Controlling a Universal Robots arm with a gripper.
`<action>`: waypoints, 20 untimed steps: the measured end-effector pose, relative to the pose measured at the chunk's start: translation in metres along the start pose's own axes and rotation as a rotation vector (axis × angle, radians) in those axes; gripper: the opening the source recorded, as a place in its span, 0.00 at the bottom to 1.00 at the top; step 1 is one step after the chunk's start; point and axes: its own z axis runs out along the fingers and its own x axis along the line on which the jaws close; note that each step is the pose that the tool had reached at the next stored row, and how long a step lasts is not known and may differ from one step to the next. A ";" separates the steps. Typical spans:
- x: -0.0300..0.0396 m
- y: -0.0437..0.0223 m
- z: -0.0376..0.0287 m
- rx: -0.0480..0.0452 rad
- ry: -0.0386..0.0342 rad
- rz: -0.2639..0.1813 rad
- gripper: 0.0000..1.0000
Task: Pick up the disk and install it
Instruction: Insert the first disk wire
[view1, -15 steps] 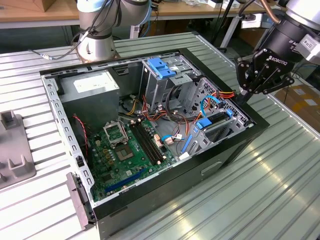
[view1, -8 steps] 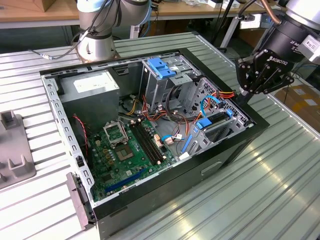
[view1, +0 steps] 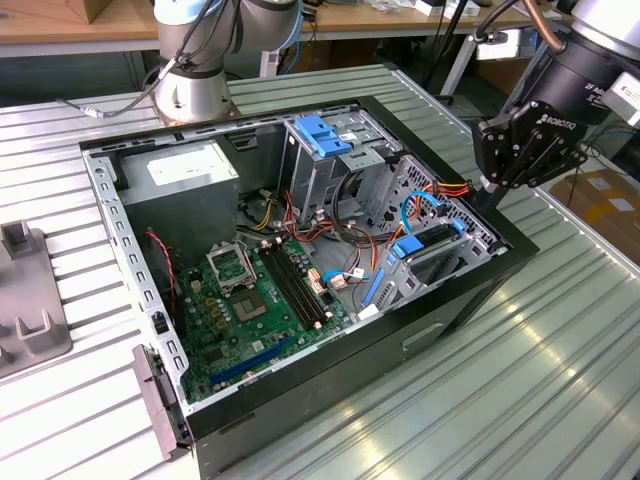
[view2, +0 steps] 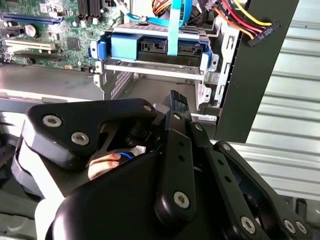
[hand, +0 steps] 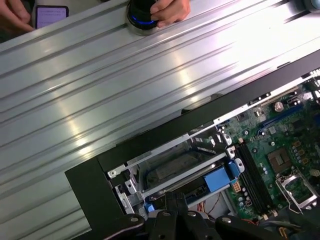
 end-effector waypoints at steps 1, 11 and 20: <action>0.0000 0.0000 0.0000 -0.0007 0.0004 -0.007 0.10; 0.0000 0.0000 0.0000 -0.0081 0.0056 -0.081 0.10; 0.0000 0.0000 0.0000 -0.0166 0.0115 -0.165 0.10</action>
